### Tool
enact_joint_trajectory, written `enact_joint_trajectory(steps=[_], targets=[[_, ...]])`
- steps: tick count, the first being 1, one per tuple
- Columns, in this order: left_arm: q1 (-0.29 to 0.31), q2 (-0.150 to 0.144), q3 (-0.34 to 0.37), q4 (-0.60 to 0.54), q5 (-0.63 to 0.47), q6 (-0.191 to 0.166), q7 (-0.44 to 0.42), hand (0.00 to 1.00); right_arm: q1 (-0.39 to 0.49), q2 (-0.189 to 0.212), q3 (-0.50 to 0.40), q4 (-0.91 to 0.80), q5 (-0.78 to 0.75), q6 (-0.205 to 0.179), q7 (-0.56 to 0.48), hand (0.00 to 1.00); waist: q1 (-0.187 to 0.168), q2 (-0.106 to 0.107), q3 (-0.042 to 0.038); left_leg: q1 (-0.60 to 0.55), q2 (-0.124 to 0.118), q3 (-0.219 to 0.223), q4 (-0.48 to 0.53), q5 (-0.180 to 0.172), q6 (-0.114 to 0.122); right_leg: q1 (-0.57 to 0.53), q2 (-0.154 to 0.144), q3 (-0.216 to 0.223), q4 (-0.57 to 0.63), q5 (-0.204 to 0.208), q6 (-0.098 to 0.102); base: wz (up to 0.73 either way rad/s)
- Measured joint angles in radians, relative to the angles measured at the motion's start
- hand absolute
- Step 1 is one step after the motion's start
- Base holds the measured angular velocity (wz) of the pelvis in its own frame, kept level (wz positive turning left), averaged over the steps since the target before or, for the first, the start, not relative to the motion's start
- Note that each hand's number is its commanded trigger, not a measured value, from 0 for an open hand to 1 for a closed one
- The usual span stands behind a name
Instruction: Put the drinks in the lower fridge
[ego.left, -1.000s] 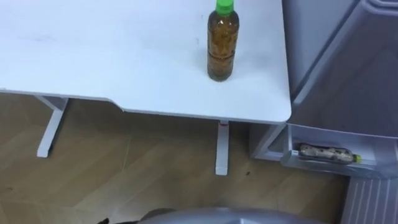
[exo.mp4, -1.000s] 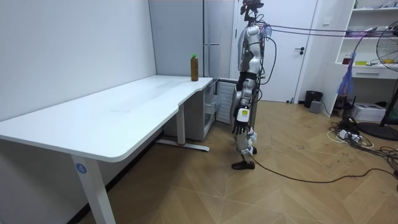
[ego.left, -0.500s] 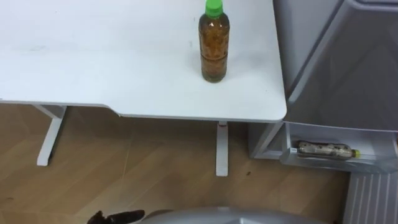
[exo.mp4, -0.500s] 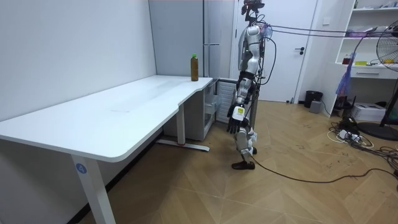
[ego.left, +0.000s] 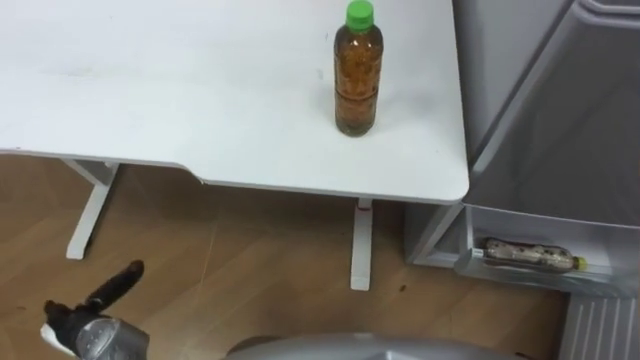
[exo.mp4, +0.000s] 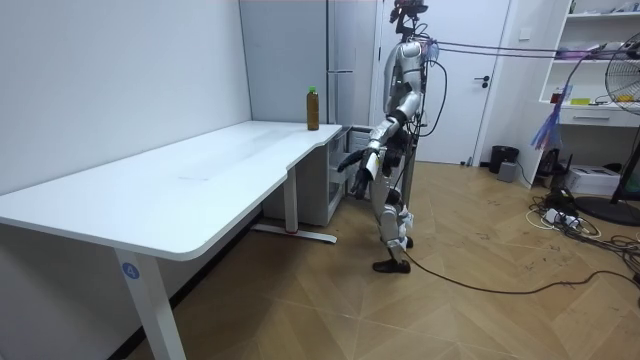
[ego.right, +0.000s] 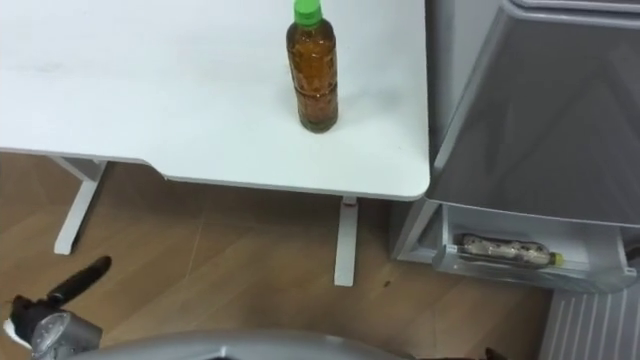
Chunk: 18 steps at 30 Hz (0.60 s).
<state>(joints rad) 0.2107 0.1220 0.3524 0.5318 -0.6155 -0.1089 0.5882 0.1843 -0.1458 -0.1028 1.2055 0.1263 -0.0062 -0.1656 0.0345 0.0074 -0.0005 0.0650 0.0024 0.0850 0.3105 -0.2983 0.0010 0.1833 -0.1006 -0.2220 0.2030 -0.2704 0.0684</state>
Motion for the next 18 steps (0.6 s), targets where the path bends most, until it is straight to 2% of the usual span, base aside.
enact_joint_trajectory(steps=[3,5,9,11,12,14,18], targets=[[-0.001,0.004,0.016,-0.149,0.012,-0.028,0.063,0.0,0.01,-0.002,-0.018,0.001,-0.046,-0.015,0.008,0.0,-0.002,-0.002,0.0008,0.002,-0.001,-0.004,0.001,0.0,0.0,0.005,0.001,0.0,-0.001,0.0,0.0,0.01],[0.0,0.004,0.017,-0.259,0.101,-0.045,0.104,0.0,0.031,-0.001,-0.018,-0.001,-0.052,-0.017,0.018,0.0,-0.001,-0.001,0.0007,0.003,0.0,-0.006,0.004,0.0,0.0,0.007,0.002,0.001,-0.001,0.0,0.0,0.0],[-0.001,0.007,0.021,-0.43,0.193,-0.065,0.143,0.0,0.036,-0.001,-0.017,0.006,-0.067,-0.019,0.029,0.0,0.001,0.001,0.0015,0.003,-0.001,-0.014,0.002,0.0,0.0,0.007,0.003,0.002,-0.002,0.0,0.0,0.0],[-0.001,0.01,0.022,-0.519,0.234,-0.09,0.148,0.0,0.038,-0.001,-0.016,0.008,-0.069,-0.019,0.041,0.0,-0.001,-0.001,0.0033,0.009,-0.001,-0.015,-0.001,0.0,0.0,0.009,0.003,0.005,-0.001,0.0,0.0,-0.06],[-0.001,0.011,0.021,-0.543,0.24,-0.091,0.148,0.0,0.038,-0.001,-0.016,0.008,-0.077,-0.019,0.046,0.0,-0.004,0.004,0.0009,0.01,-0.001,-0.014,-0.001,0.0,0.0,0.009,0.004,0.008,-0.001,0.0,0.0,-0.06],[-0.009,0.012,0.009,-0.627,0.289,-0.091,0.131,0.0,0.028,-0.001,-0.016,0.014,-0.099,-0.018,0.073,0.0,-0.007,-0.003,0.0065,0.008,-0.001,-0.017,-0.001,0.0,0.0,0.008,0.005,0.008,-0.001,0.001,-0.001,0.0],[-0.018,0.012,-0.03,-0.695,0.305,-0.09,0.075,0.0,0.009,-0.001,-0.015,0.025,-0.096,-0.014,0.094,0.0,-0.027,-0.006,0.0075,-0.003,-0.001,-0.031,-0.009,0.0,0.0,0.007,0.007,-0.003,-0.001,0.001,-0.002,0.09]])
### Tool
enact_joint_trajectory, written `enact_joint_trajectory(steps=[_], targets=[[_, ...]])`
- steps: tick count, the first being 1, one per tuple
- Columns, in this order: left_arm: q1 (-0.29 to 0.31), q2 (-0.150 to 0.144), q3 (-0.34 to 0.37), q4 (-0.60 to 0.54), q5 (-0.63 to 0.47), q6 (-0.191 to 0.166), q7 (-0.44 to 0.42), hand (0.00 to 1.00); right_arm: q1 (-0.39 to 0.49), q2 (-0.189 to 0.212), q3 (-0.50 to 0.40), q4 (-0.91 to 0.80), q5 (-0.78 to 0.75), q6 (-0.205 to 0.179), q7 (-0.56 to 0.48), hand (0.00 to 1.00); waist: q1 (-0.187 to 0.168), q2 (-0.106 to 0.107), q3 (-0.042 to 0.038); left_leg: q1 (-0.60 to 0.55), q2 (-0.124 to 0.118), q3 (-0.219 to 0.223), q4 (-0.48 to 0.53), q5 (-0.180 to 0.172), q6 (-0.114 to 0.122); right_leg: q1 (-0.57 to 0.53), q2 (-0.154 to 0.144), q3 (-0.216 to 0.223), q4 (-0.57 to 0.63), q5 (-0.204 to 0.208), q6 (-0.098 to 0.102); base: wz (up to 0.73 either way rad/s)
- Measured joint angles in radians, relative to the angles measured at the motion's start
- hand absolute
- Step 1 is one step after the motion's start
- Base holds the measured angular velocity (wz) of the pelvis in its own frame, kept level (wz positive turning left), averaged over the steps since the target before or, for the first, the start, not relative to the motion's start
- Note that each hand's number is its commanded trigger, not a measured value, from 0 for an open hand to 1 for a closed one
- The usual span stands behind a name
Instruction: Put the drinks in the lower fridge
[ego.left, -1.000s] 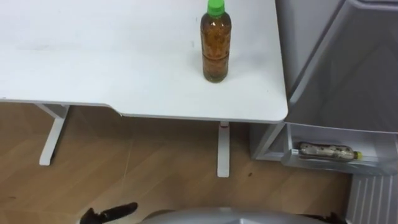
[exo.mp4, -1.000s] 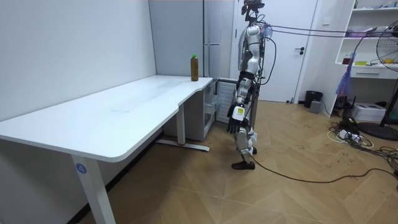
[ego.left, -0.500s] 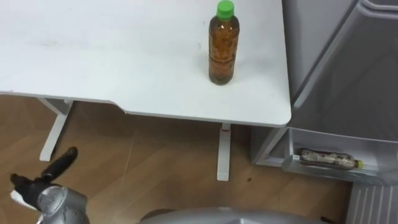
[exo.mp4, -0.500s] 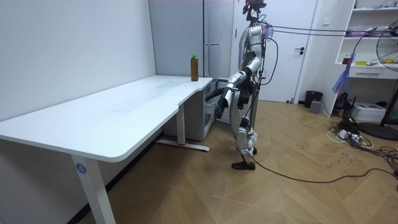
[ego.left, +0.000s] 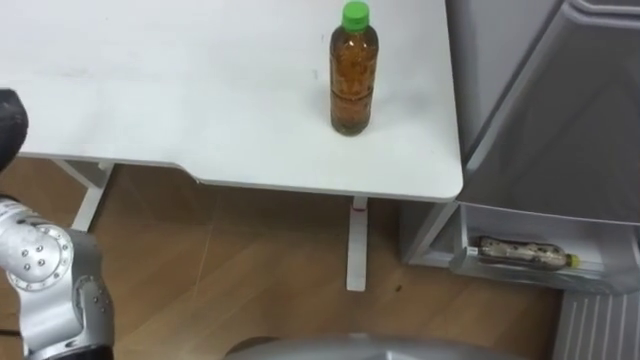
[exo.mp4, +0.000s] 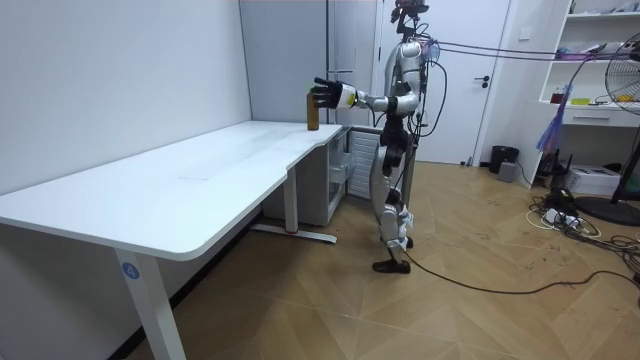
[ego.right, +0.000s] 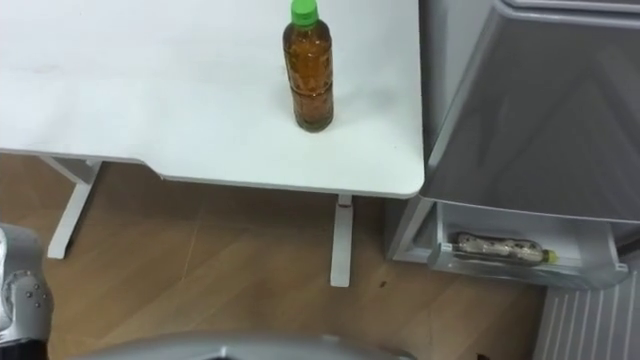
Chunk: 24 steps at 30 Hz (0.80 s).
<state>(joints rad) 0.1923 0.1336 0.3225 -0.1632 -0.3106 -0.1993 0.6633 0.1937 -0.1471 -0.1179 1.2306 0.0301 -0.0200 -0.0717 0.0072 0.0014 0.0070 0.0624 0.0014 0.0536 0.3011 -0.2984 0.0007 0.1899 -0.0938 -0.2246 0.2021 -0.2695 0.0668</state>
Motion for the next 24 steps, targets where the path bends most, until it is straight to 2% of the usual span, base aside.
enact_joint_trajectory(steps=[7,9,11,14,17,20,22,24], targets=[[-0.091,0.003,-0.071,-0.03,0.04,0.009,-0.136,0.0,-0.05,-0.002,0.014,0.054,-0.005,0.001,0.009,0.0,-0.012,-0.009,0.0006,-0.01,0.001,-0.006,0.007,0.003,-0.005,-0.013,0.005,0.002,-0.002,0.002,-0.004,0.01],[-0.101,0.004,-0.082,-0.034,0.063,0.011,-0.175,0.0,-0.055,-0.002,0.017,0.056,-0.017,0.0,0.01,0.0,-0.02,-0.011,0.0007,-0.008,0.001,-0.009,0.001,0.005,-0.005,-0.016,0.005,0.005,-0.004,0.004,-0.006,-0.07],[-0.102,0.007,-0.111,-0.036,0.086,0.016,-0.221,0.0,-0.055,-0.001,0.016,0.057,-0.017,-0.001,0.012,0.0,-0.031,-0.01,0.0002,-0.006,-0.002,-0.034,-0.007,0.005,-0.004,-0.013,0.008,0.006,-0.021,0.011,-0.006,-0.07],[-0.106,0.007,-0.15,-0.036,0.086,0.044,-0.284,0.0,-0.057,-0.001,0.015,0.055,0.004,-0.002,0.02,0.0,-0.04,-0.011,-0.0003,0.0,-0.008,-0.055,-0.038,0.019,-0.003,-0.012,0.007,0.006,-0.035,0.019,-0.005,-0.01],[-0.119,0.009,-0.179,-0.04,0.081,0.064,-0.349,0.0,-0.061,-0.001,0.015,0.053,0.015,-0.002,0.022,0.0,-0.054,-0.011,-0.0003,0.004,-0.009,-0.058,-0.052,0.024,-0.003,-0.017,0.007,0.009,-0.035,0.02,-0.006,0.02],[-0.151,0.033,-0.213,-0.052,0.041,0.089,-0.4,0.0,-0.069,-0.002,0.016,0.053,0.016,0.0,0.023,0.0,-0.059,-0.01,0.0001,0.008,-0.009,-0.058,-0.052,0.024,-0.003,-0.017,0.007,0.022,-0.035,0.02,-0.006,-0.07],[-0.157,0.048,-0.231,-0.052,0.038,0.091,-0.43,0.0,-0.076,-0.005,0.017,0.054,0.013,0.0,0.023,0.0,-0.06,-0.004,0.0016,0.02,-0.01,-0.06,-0.063,0.024,-0.003,-0.016,0.008,0.033,-0.035,0.02,-0.006,-0.19],[-0.158,0.047,-0.253,-0.051,0.038,0.103,-0.458,0.0,-0.083,-0.009,0.018,0.055,0.012,0.0,0.023,0.0,-0.071,0.001,0.0029,0.027,-0.01,-0.062,-0.069,0.024,-0.003,-0.015,0.008,0.031,-0.034,0.02,-0.006,-0.11]])
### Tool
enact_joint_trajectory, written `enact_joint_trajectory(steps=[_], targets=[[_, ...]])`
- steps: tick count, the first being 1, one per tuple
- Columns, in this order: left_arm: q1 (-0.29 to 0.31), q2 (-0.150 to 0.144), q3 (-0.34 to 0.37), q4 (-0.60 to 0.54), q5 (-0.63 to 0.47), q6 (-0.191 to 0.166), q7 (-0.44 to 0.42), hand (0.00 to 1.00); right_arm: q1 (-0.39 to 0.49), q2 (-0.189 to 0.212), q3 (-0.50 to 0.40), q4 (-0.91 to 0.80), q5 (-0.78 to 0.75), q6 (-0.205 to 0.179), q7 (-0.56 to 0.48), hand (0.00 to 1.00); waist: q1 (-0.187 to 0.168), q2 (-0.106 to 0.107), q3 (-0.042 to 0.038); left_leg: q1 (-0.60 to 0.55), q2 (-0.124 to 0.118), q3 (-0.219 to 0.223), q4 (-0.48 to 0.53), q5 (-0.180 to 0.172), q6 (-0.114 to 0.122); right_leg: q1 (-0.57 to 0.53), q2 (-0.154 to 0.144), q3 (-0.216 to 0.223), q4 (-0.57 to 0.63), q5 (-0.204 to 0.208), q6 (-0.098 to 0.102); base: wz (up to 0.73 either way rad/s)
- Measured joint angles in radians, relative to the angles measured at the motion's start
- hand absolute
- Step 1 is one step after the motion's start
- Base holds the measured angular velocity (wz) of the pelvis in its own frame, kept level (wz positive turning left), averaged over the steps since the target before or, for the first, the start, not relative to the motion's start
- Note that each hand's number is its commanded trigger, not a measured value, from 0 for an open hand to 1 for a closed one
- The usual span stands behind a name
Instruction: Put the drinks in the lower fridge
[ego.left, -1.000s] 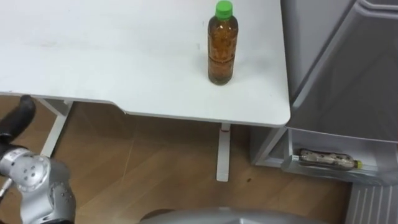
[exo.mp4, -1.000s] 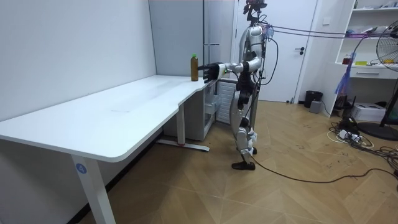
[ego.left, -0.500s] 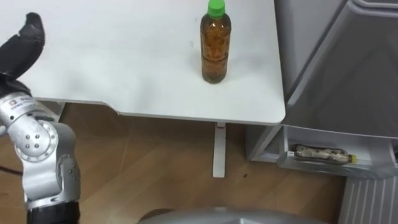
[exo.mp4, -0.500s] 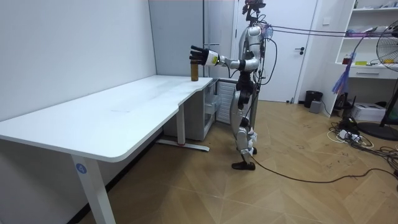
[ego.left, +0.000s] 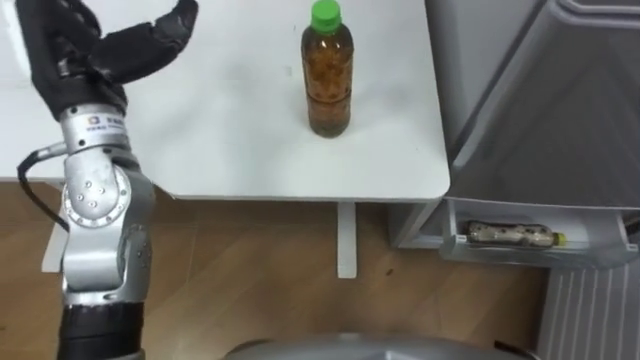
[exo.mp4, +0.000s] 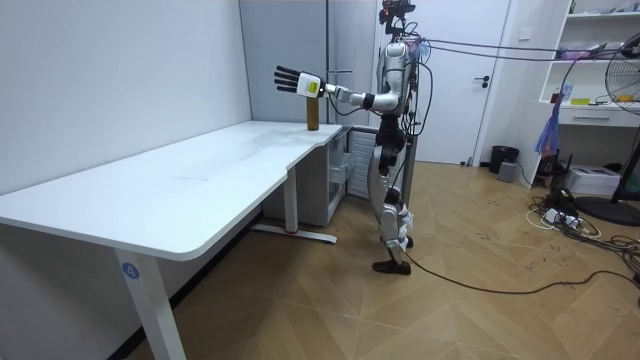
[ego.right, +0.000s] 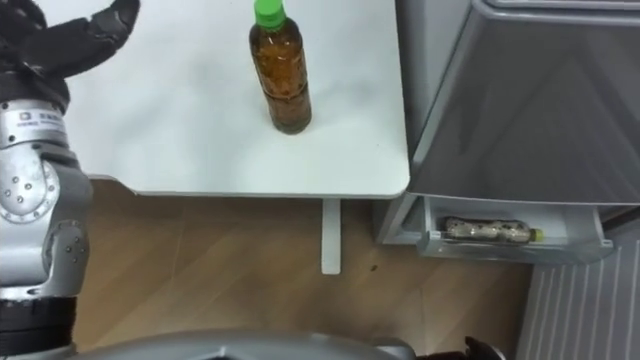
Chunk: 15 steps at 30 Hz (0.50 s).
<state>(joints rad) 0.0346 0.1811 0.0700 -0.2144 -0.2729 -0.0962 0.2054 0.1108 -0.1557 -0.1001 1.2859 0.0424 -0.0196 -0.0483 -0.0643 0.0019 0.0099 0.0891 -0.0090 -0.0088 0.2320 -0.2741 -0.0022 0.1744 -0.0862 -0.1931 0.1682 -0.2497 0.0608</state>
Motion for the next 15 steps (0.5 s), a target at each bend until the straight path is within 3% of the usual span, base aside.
enact_joint_trajectory(steps=[4,7,8,9,10,11,12,13,14,15], targets=[[0.0,-0.001,-0.022,0.011,-0.008,0.052,-0.066,0.0,-0.004,0.0,0.0,0.002,-0.008,-0.001,-0.002,0.0,-0.015,-0.001,0.0039,0.022,0.0,-0.019,-0.029,0.008,0.005,-0.002,0.001,0.004,0.001,0.0,0.0,-0.14],[0.0,-0.001,-0.022,0.016,-0.029,0.063,-0.109,0.0,-0.001,0.001,0.0,0.002,-0.008,-0.001,-0.004,0.0,-0.022,-0.002,0.0042,0.031,0.002,-0.027,-0.036,0.008,0.005,-0.001,0.003,0.003,0.007,0.0,0.0,-0.12],[0.0,-0.002,-0.031,0.018,-0.029,0.069,-0.119,0.0,0.007,0.0,-0.002,0.007,-0.007,-0.002,-0.008,0.0,-0.02,0.008,0.0097,0.055,0.02,-0.069,-0.054,0.014,0.008,-0.03,0.011,-0.001,0.072,-0.005,-0.004,-0.26],[0.002,-0.003,-0.035,0.023,-0.03,0.069,-0.122,0.0,0.009,-0.002,-0.009,0.007,-0.005,-0.003,-0.014,0.0,-0.01,0.02,0.0155,0.067,0.041,-0.117,-0.063,0.017,0.009,-0.062,0.029,0.012,0.11,-0.03,-0.024,-0.72],[0.002,0.0,-0.022,0.043,-0.03,0.065,-0.129,0.0,-0.005,0.003,-0.01,0.006,-0.01,-0.001,-0.027,0.0,0.005,0.039,0.0177,0.073,0.078,-0.188,-0.069,0.016,0.008,-0.132,0.1,0.103,0.055,-0.025,-0.073,-0.83],[-0.004,0.002,0.011,0.084,-0.029,0.069,-0.132,0.0,-0.013,0.013,-0.001,-0.014,-0.005,-0.002,-0.032,0.0,-0.019,0.031,0.0102,0.054,0.098,-0.18,-0.056,0.007,-0.021,-0.163,0.134,0.113,0.008,0.099,-0.105,-0.5],[-0.012,0.001,0.018,0.107,-0.029,0.083,-0.134,0.0,-0.011,0.015,0.0,-0.026,-0.003,-0.003,-0.037,0.0,-0.045,0.028,0.009,0.049,0.104,-0.149,-0.054,0.005,-0.039,-0.151,0.137,0.093,0.001,0.111,-0.109,0.13],[-0.019,-0.007,0.01,0.123,-0.03,0.121,-0.15,0.0,0.001,0.017,0.001,-0.034,0.002,0.001,-0.042,0.0,-0.067,0.023,0.0098,0.049,0.108,-0.059,-0.057,0.01,-0.049,-0.139,0.135,0.09,0.002,0.112,-0.11,0.41],[-0.017,-0.009,0.003,0.123,-0.03,0.134,-0.164,0.0,0.003,0.016,0.0,-0.031,-0.002,0.017,-0.045,0.0,-0.07,0.018,0.012,0.033,0.098,0.003,-0.076,0.011,-0.047,-0.132,0.133,0.125,0.0,0.112,-0.11,0.28],[-0.018,-0.009,0.003,0.123,-0.029,0.135,-0.168,0.0,0.003,0.017,-0.002,-0.029,-0.006,0.022,-0.045,0.0,-0.074,0.015,0.0134,0.013,0.093,0.025,-0.087,0.013,-0.045,-0.13,0.13,0.145,-0.002,0.111,-0.109,0.22]])
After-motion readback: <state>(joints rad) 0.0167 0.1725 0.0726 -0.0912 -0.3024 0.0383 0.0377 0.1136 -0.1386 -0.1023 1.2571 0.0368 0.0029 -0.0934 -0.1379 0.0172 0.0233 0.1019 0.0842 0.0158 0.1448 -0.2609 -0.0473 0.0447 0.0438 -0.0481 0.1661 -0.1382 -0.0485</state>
